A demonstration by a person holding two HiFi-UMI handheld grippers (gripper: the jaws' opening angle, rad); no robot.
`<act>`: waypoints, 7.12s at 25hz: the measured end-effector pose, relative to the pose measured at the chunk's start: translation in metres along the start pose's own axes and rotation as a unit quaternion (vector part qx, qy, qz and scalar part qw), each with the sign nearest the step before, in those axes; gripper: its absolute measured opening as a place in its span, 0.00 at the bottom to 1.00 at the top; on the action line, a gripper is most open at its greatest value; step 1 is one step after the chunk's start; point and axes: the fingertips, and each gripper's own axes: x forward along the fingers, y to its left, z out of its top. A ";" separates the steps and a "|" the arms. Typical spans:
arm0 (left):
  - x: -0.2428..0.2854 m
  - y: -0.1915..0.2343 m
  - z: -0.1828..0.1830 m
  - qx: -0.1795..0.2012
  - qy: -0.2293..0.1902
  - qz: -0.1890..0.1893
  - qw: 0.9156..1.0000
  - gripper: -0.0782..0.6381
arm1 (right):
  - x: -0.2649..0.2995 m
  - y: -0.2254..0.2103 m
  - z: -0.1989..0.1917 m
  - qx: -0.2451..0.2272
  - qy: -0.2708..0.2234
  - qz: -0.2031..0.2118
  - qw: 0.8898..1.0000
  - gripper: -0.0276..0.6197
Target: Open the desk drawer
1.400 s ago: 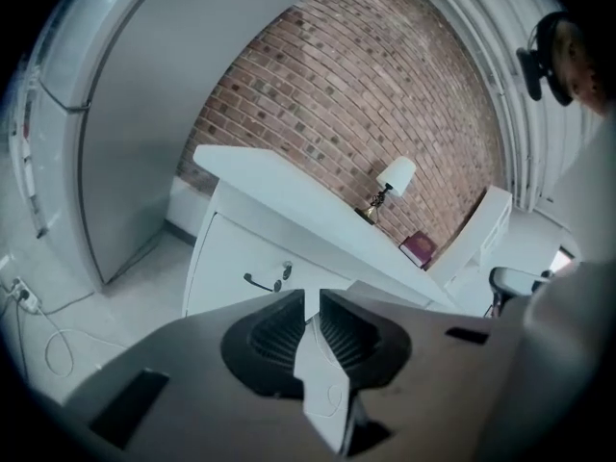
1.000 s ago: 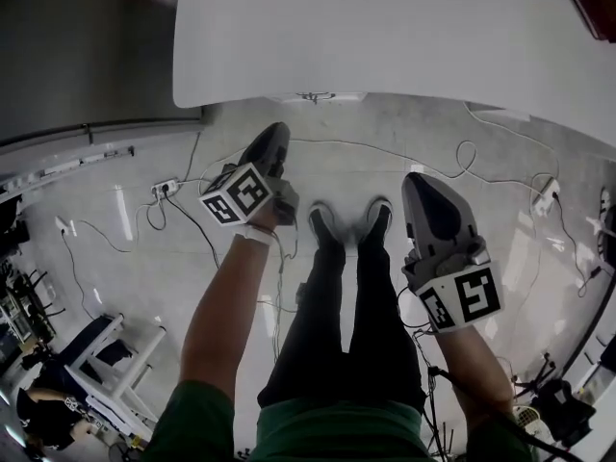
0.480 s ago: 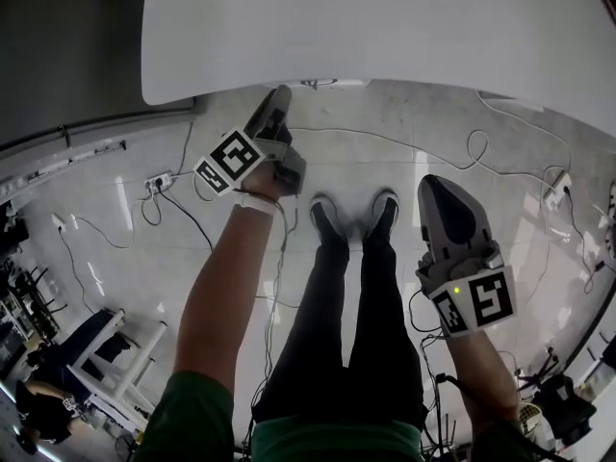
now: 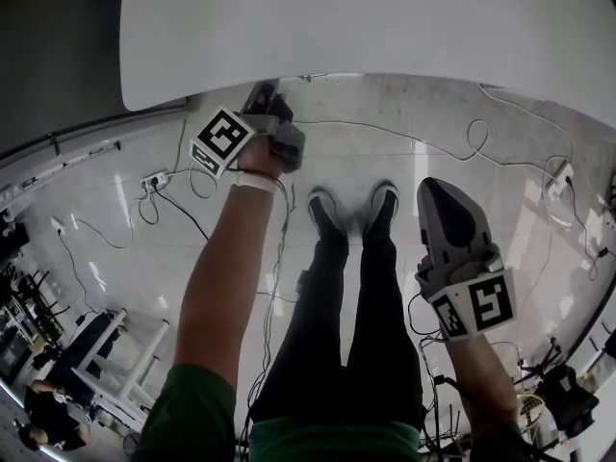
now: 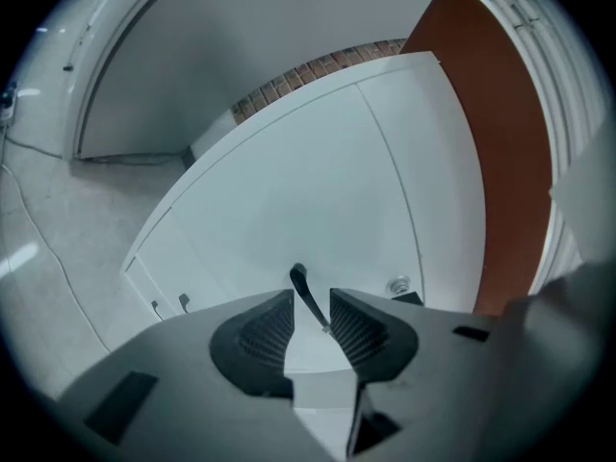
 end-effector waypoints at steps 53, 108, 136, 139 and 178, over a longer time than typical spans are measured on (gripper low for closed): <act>-0.108 0.018 -0.062 -0.098 -0.032 -0.015 0.995 0.16 | 0.009 0.052 -0.022 -0.036 0.056 0.068 0.995 0.05; -0.195 0.073 -0.108 -0.101 -0.001 0.118 0.988 0.22 | 0.004 0.063 0.001 -0.041 0.061 0.085 0.994 0.05; -0.299 -0.516 0.175 0.358 -0.185 -0.147 0.903 0.19 | -0.103 0.180 0.402 -0.160 -0.206 0.098 0.960 0.05; -0.303 -0.549 0.177 0.407 -0.190 -0.144 0.882 0.19 | -0.122 0.182 0.425 -0.164 -0.231 0.091 0.955 0.04; -0.323 -0.608 0.171 0.603 -0.241 -0.062 0.758 0.16 | -0.182 0.219 0.475 -0.213 -0.310 0.060 0.924 0.05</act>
